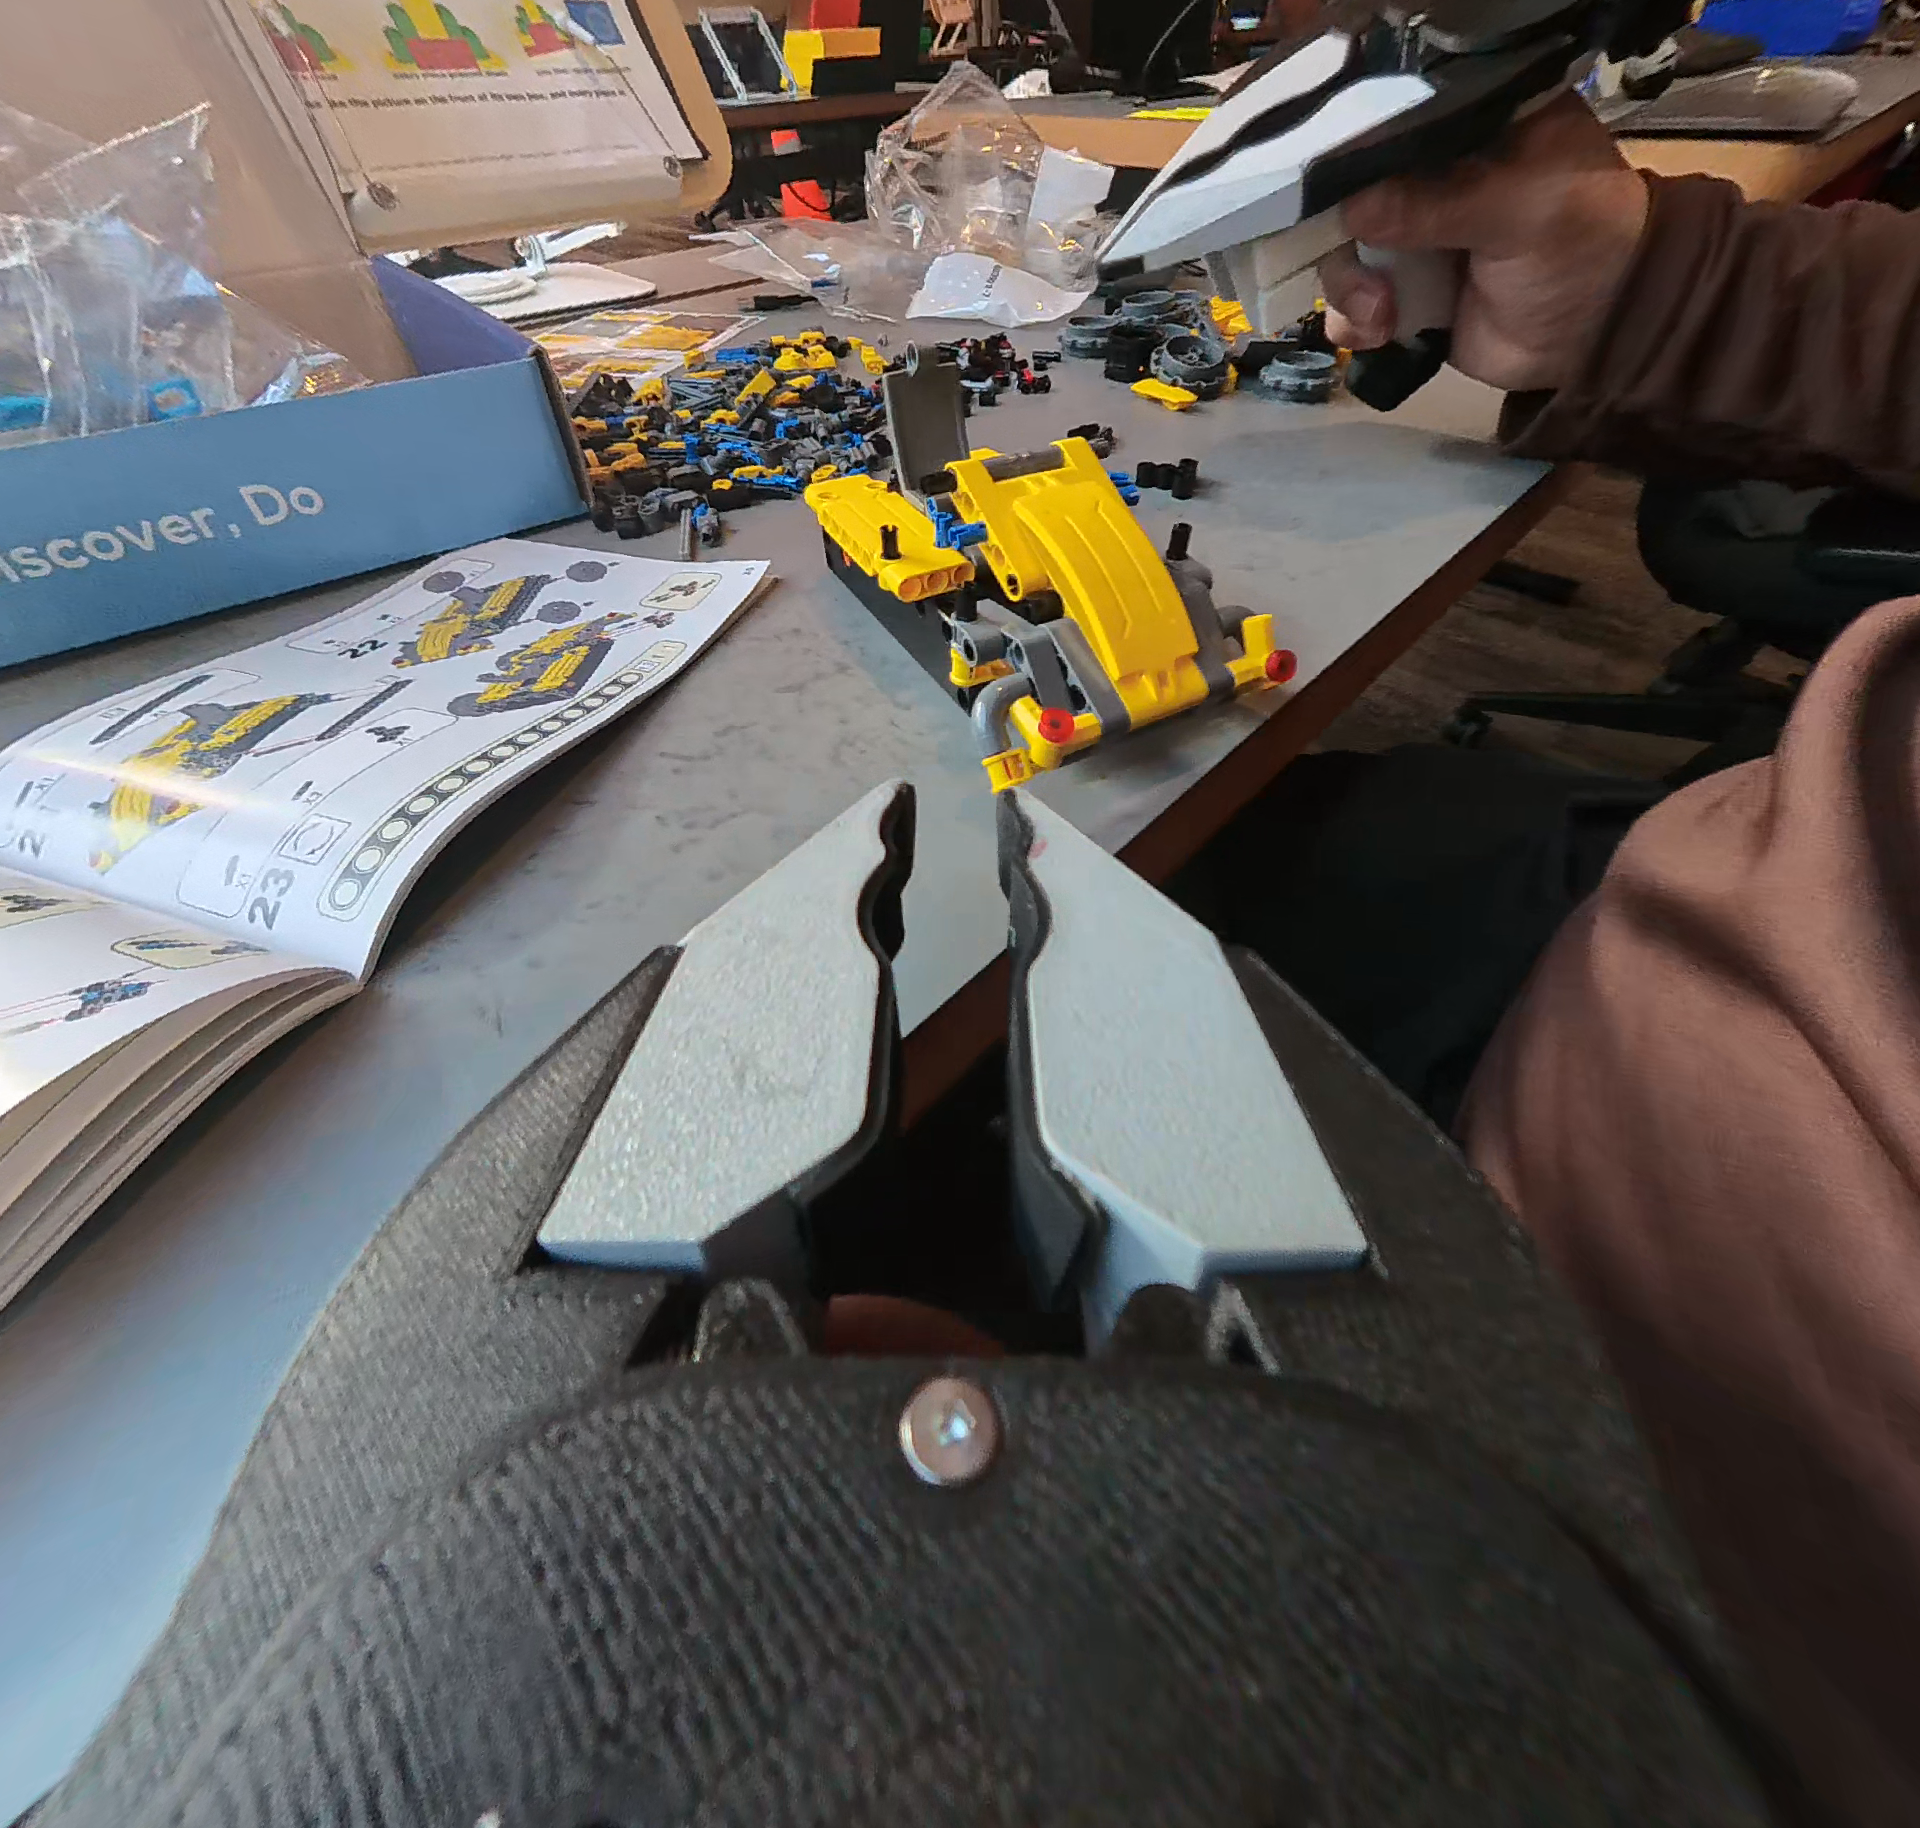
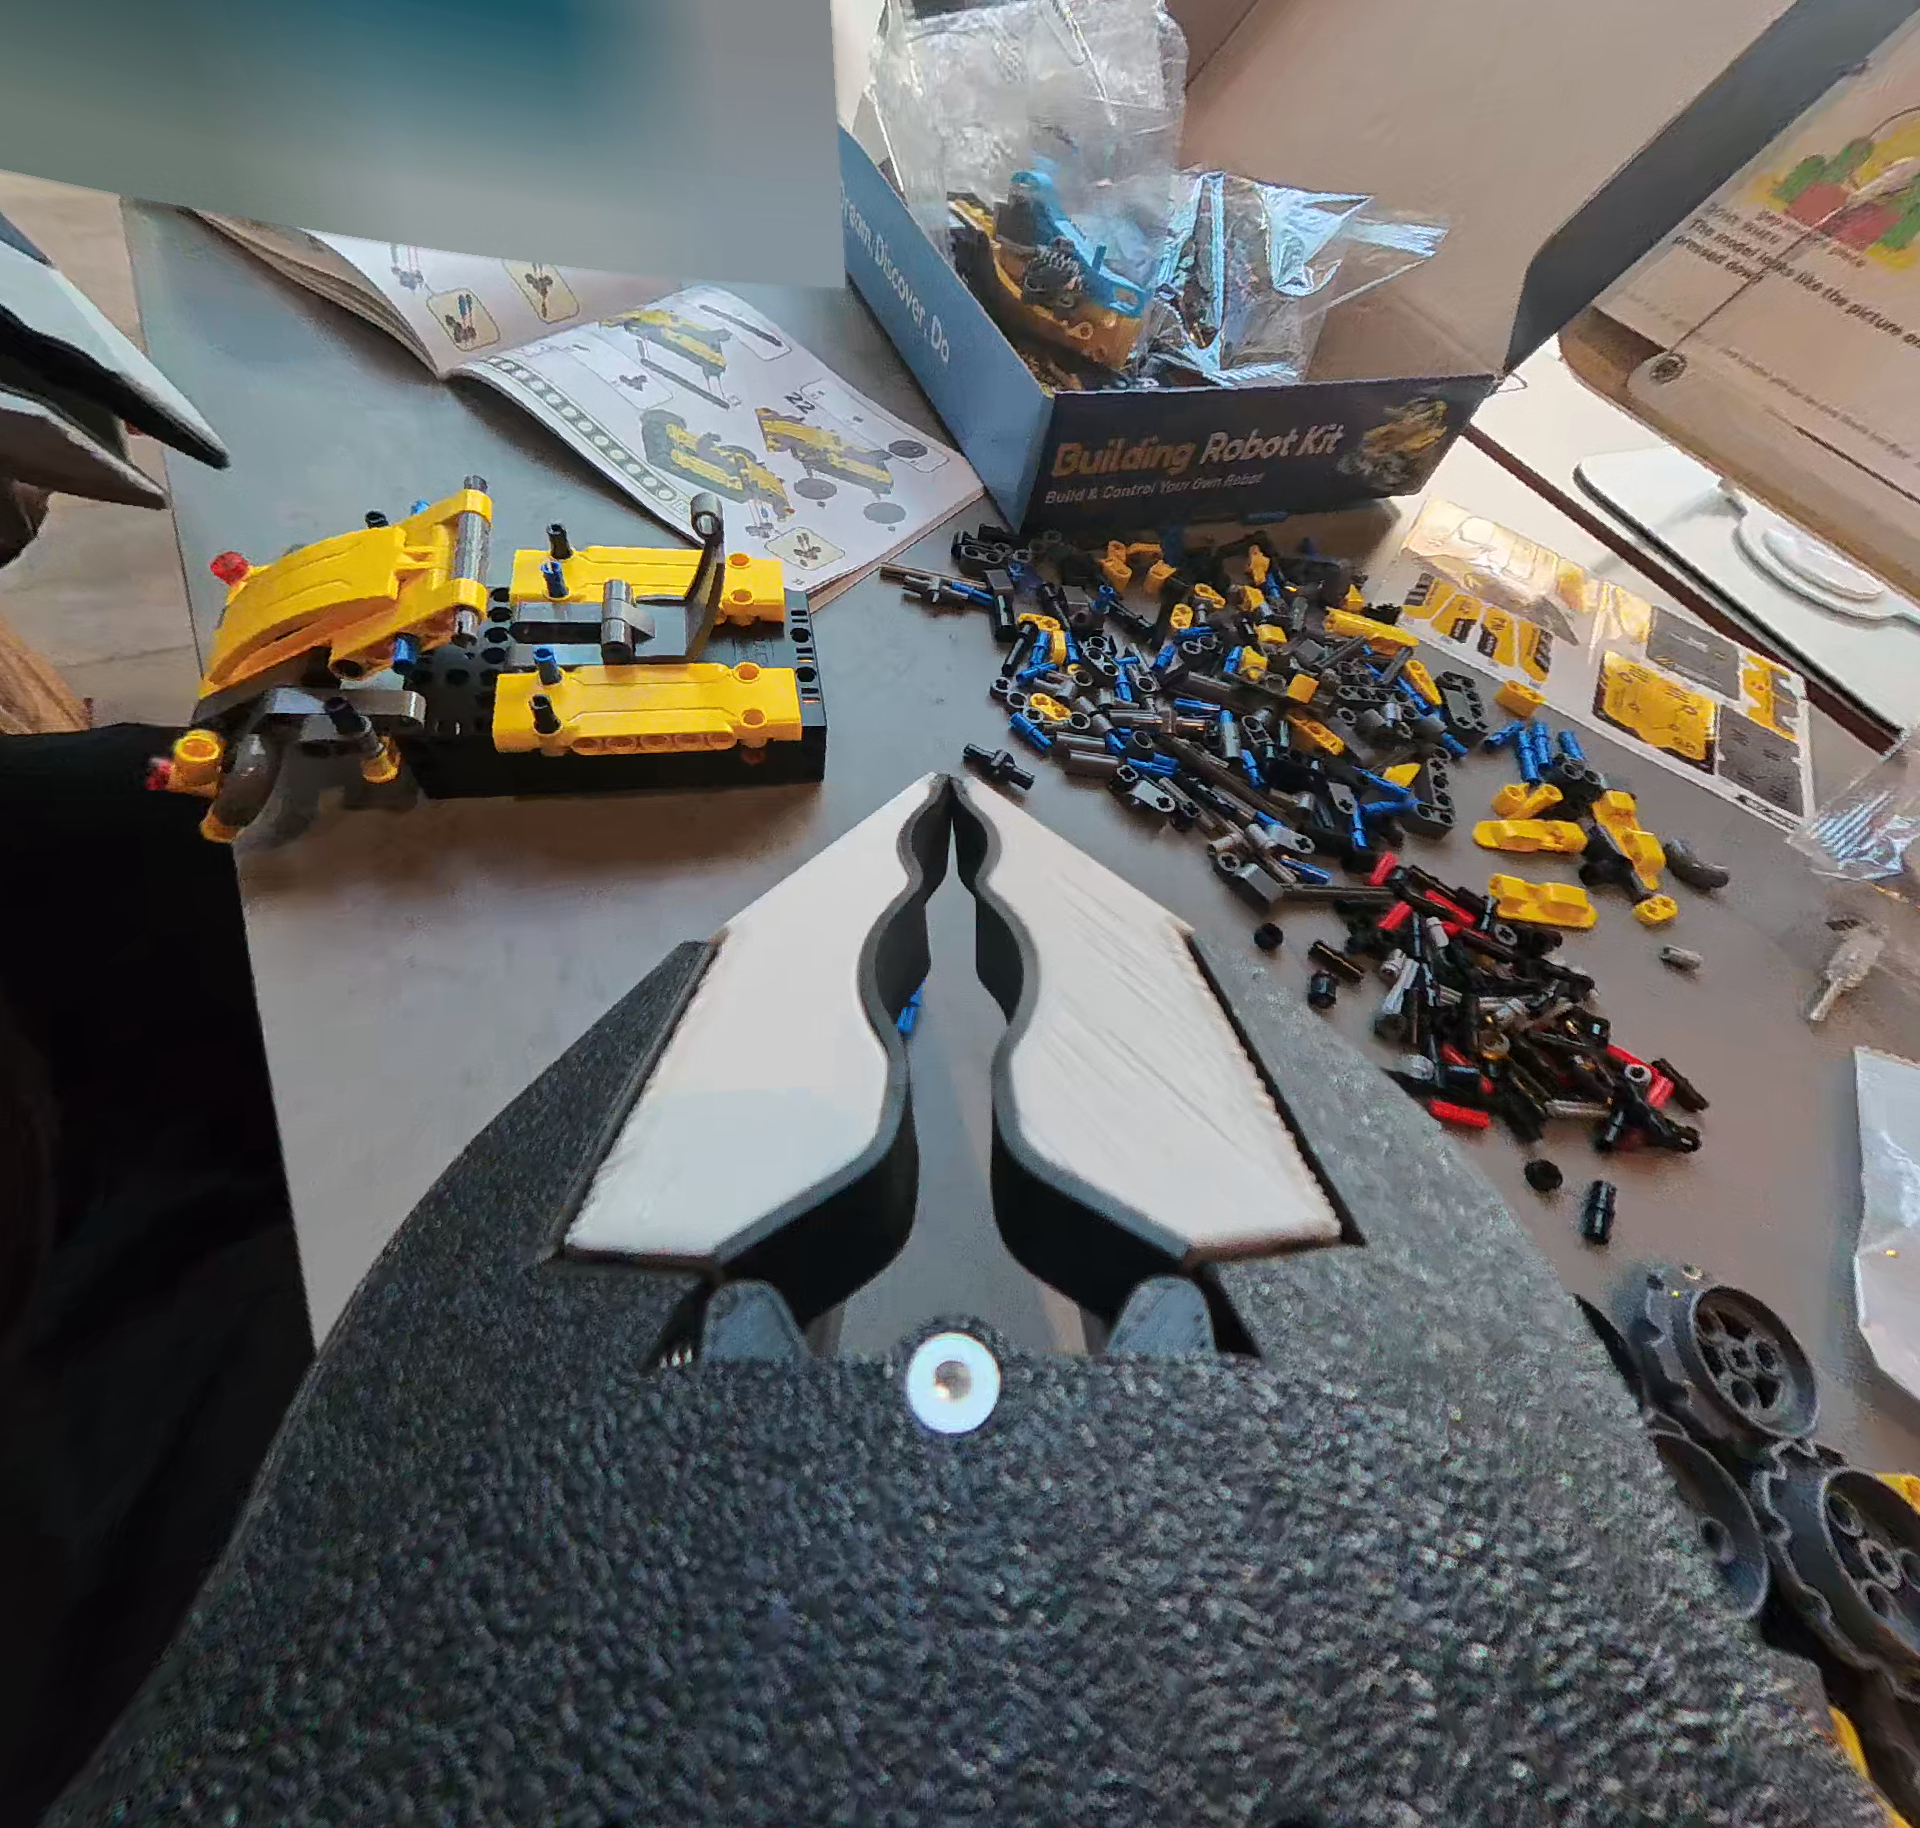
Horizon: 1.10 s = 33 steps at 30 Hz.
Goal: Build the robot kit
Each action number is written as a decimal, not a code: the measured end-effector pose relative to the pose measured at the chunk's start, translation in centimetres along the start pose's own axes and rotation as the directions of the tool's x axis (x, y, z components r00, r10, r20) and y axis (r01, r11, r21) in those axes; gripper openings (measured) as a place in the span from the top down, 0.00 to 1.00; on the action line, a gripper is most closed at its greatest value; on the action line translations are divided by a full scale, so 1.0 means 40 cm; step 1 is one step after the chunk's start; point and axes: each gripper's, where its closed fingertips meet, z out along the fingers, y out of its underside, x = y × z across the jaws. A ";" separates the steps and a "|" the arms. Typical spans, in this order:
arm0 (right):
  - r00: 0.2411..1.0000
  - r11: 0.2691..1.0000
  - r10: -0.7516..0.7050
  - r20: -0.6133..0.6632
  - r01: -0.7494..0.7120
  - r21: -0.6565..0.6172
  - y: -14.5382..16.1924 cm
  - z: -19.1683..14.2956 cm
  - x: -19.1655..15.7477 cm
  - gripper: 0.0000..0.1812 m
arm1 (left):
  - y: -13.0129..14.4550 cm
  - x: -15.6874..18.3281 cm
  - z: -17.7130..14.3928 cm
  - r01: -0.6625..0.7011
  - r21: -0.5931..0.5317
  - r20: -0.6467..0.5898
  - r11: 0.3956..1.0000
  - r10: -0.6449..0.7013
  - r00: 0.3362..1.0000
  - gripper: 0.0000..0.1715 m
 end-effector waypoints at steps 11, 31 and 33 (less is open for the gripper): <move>0.995 0.984 0.058 0.085 -0.042 -0.173 0.068 -0.048 -0.014 0.97 | -0.004 0.010 -0.035 0.000 0.003 0.041 1.000 0.000 0.999 0.91; 0.997 0.980 0.031 0.067 -0.017 -0.198 0.116 -0.010 -0.014 0.93 | 0.018 0.000 -0.033 -0.018 -0.050 0.093 0.999 0.023 0.995 0.74; 0.997 0.981 0.042 0.072 -0.027 -0.192 0.117 -0.009 -0.014 0.93 | 0.018 0.000 -0.032 -0.006 -0.050 0.086 0.999 0.010 0.996 0.74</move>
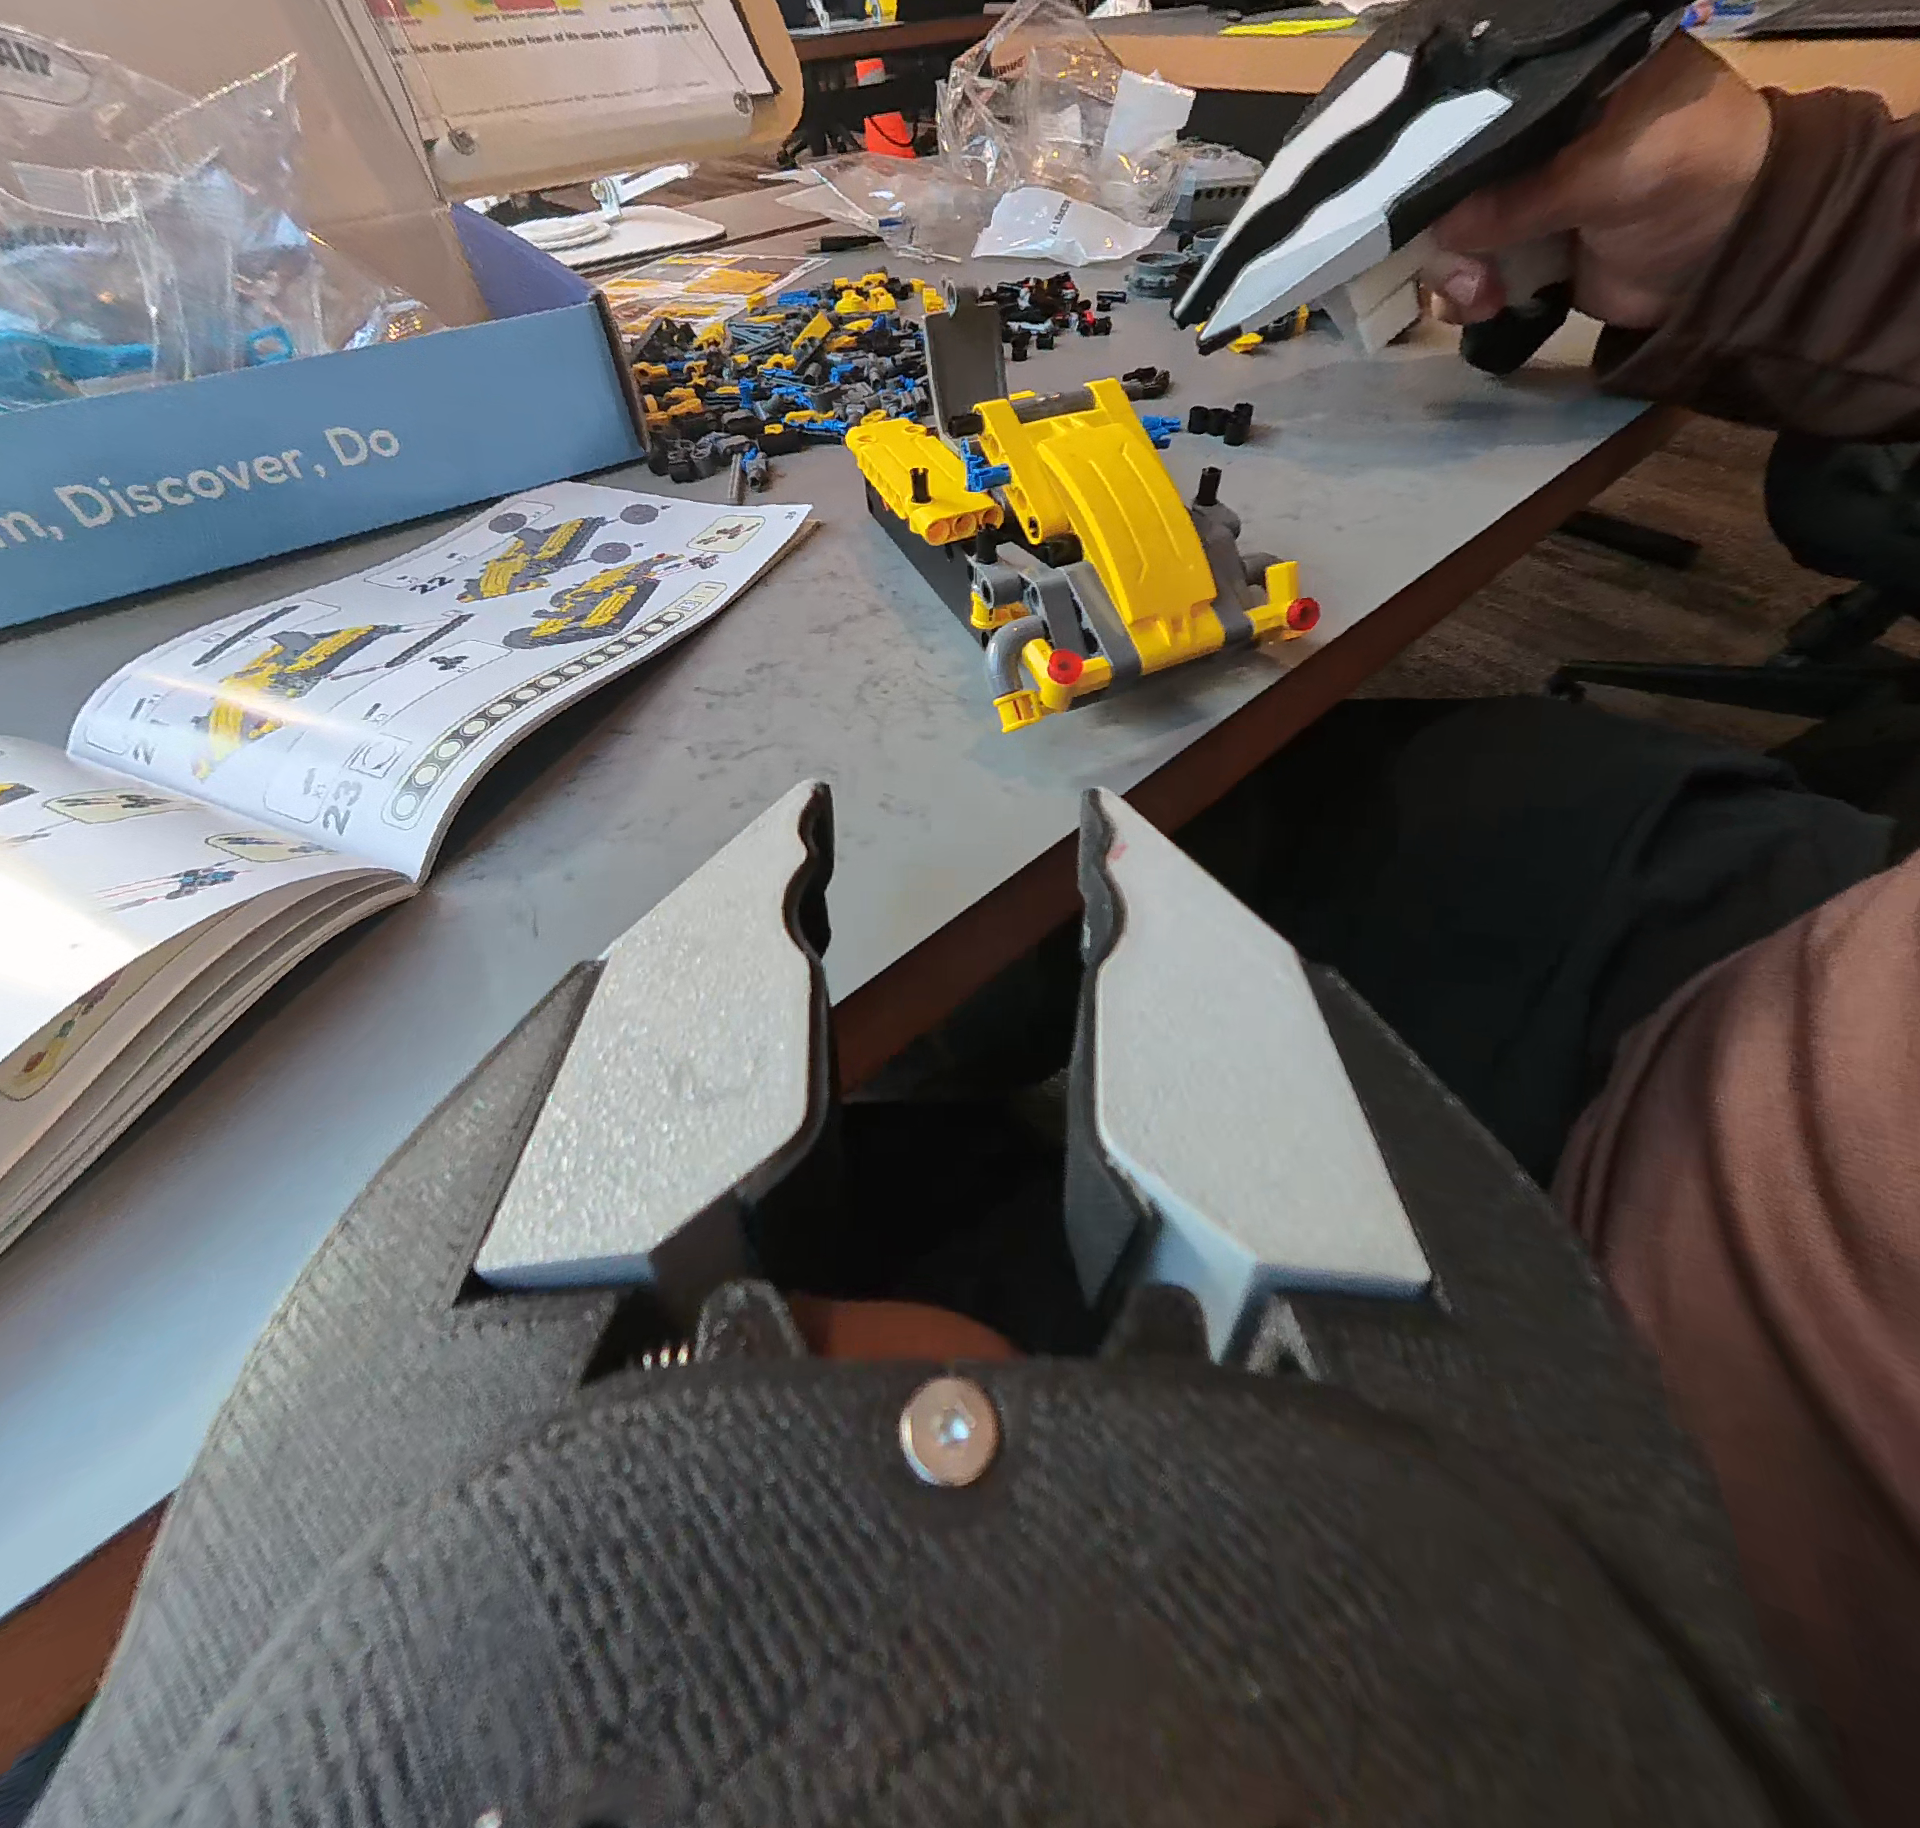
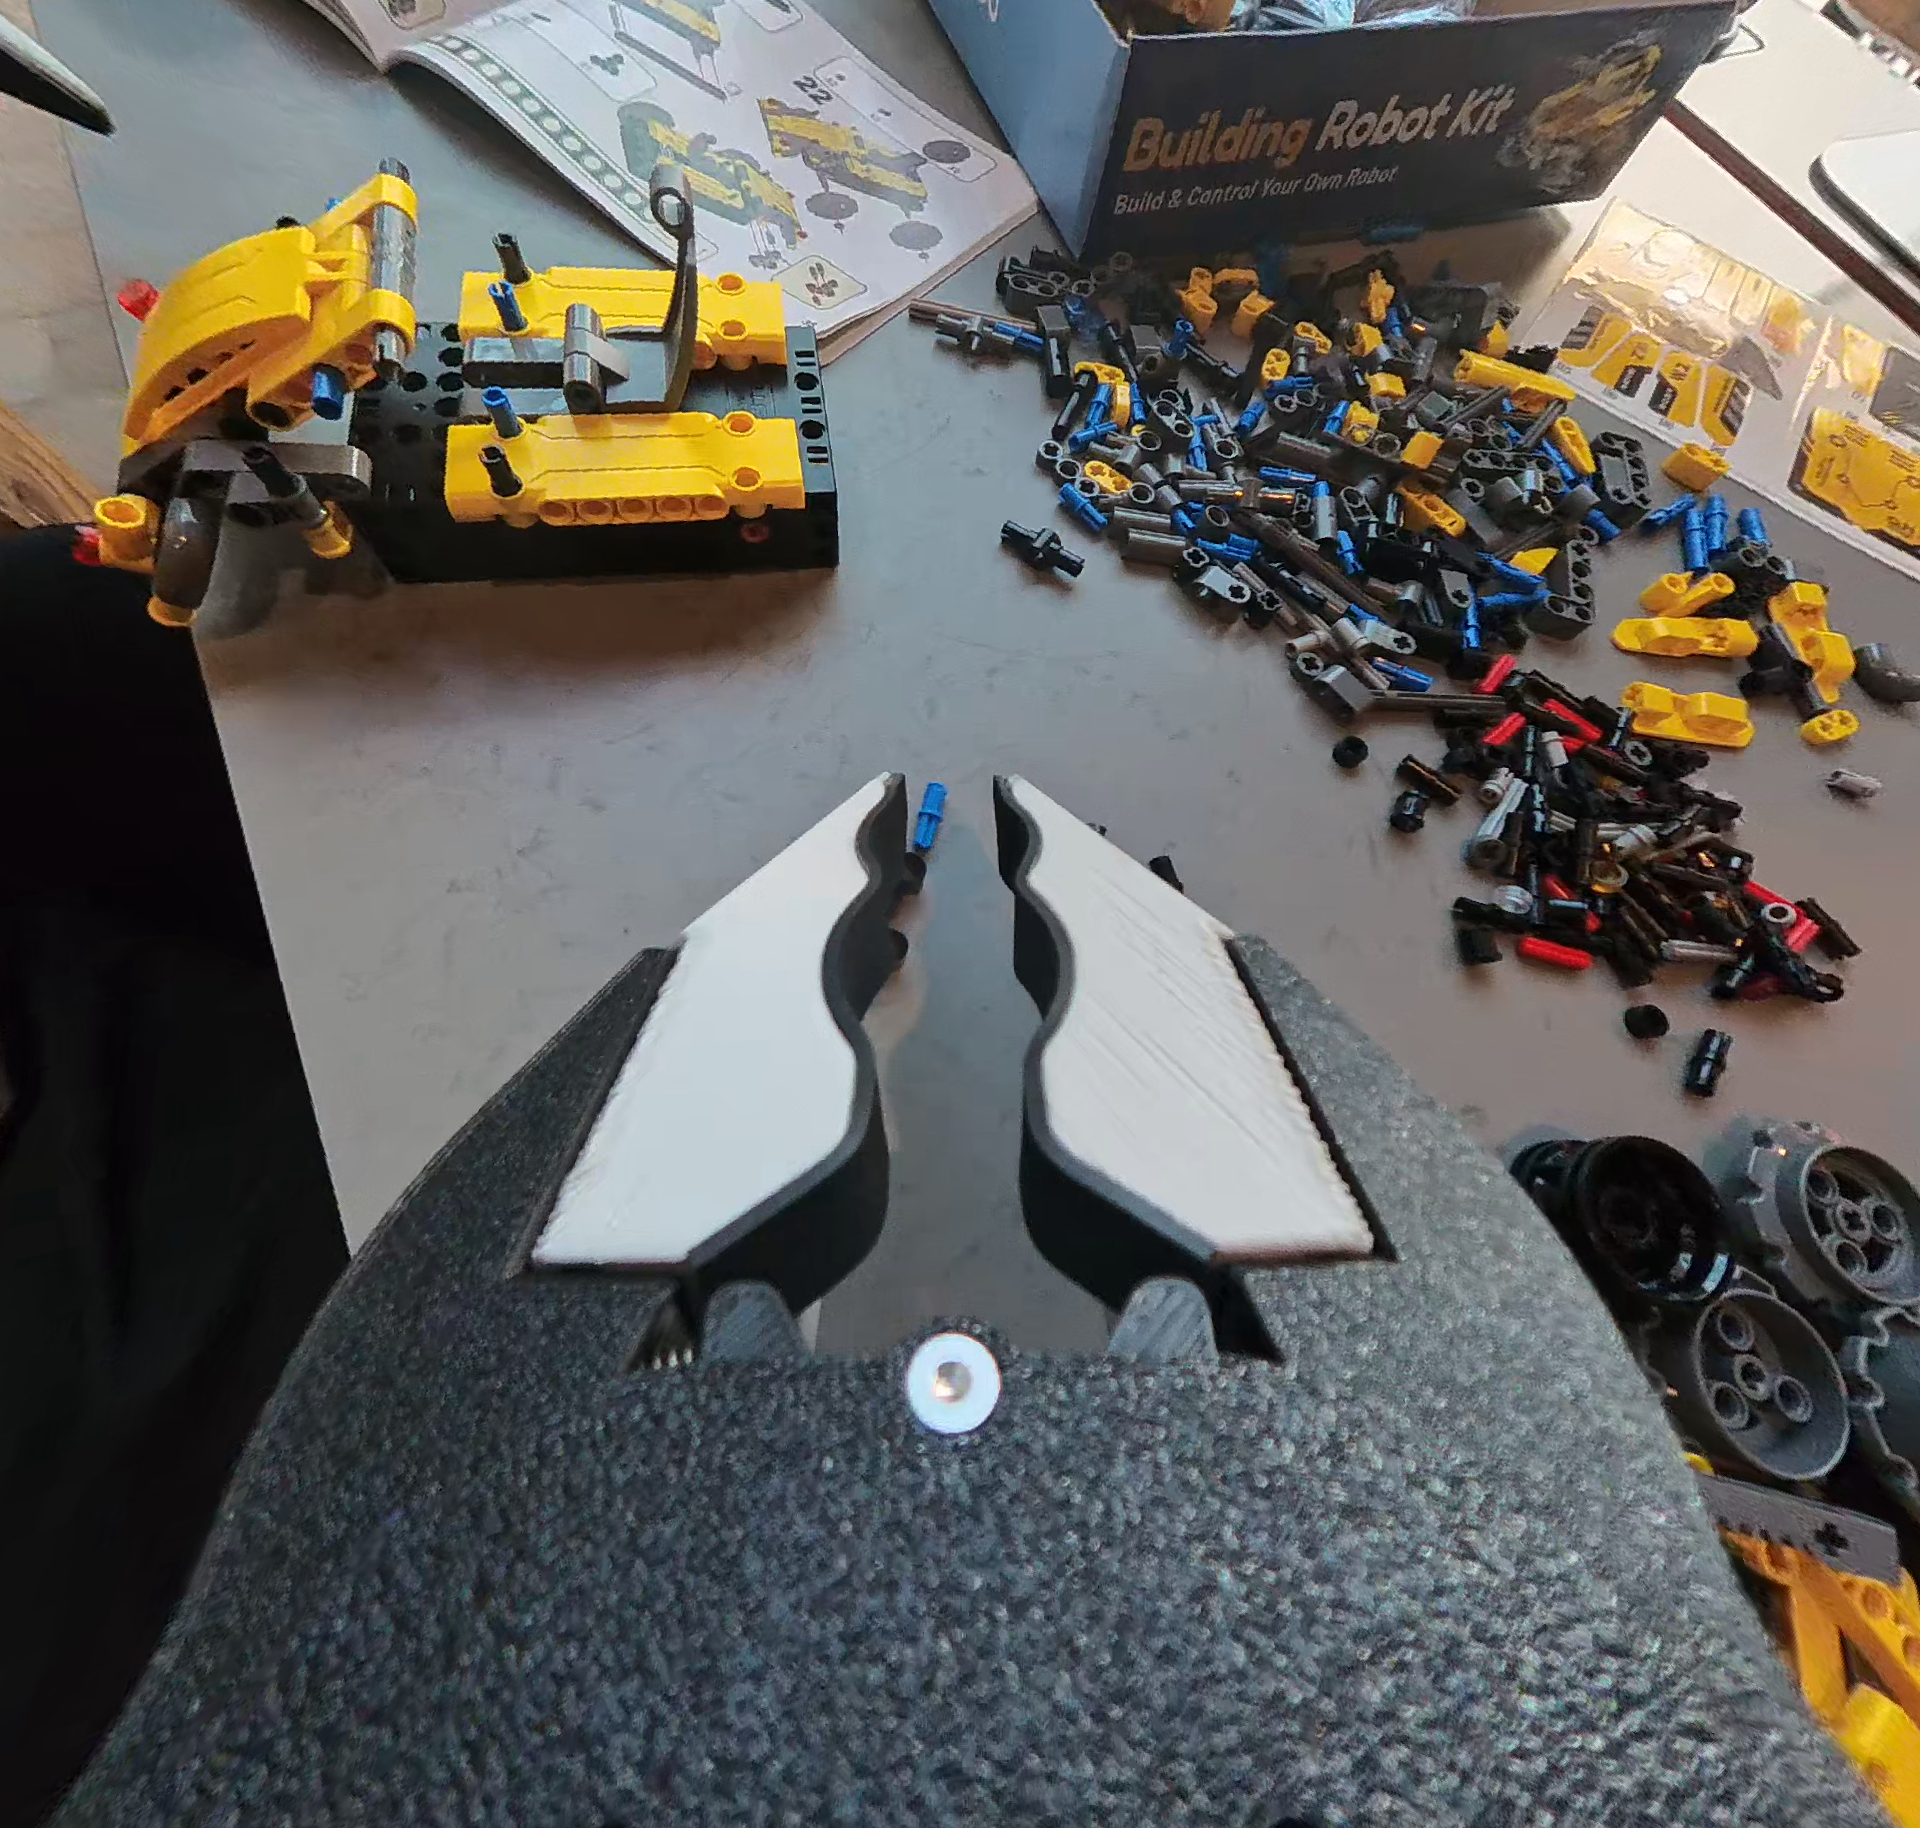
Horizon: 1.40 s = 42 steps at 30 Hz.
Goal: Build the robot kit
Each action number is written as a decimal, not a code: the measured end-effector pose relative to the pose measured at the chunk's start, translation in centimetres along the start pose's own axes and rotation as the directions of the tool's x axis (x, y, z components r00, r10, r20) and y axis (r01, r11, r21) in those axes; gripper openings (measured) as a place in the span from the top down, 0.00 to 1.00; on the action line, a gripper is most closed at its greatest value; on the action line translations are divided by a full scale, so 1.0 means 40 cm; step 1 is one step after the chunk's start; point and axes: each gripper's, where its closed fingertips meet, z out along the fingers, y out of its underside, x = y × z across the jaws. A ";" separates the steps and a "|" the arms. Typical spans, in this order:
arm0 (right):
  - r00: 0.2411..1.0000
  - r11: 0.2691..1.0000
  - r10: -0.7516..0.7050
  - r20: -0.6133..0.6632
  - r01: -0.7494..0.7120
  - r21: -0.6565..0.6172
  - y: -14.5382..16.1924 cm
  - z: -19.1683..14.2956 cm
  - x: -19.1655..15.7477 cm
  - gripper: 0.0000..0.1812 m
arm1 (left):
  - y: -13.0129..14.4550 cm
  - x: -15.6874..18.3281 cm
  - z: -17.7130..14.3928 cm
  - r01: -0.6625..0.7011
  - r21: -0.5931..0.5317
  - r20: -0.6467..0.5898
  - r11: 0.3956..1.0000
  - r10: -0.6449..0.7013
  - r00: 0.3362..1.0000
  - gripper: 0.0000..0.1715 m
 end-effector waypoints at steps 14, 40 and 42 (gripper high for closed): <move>1.000 1.000 -0.009 -0.008 0.009 0.011 -0.007 0.006 0.016 0.93 | 0.016 -0.001 0.007 0.023 -0.031 -0.006 0.999 -0.024 1.000 0.74; 0.999 0.999 0.036 0.018 -0.036 0.034 -0.031 0.003 0.019 0.92 | 0.029 0.024 0.016 -0.021 -0.061 -0.040 0.998 0.019 0.999 0.75; 1.000 0.999 0.030 0.009 -0.030 0.031 -0.027 0.007 0.023 0.92 | 0.027 0.022 0.016 -0.006 -0.058 -0.039 0.998 0.003 0.999 0.75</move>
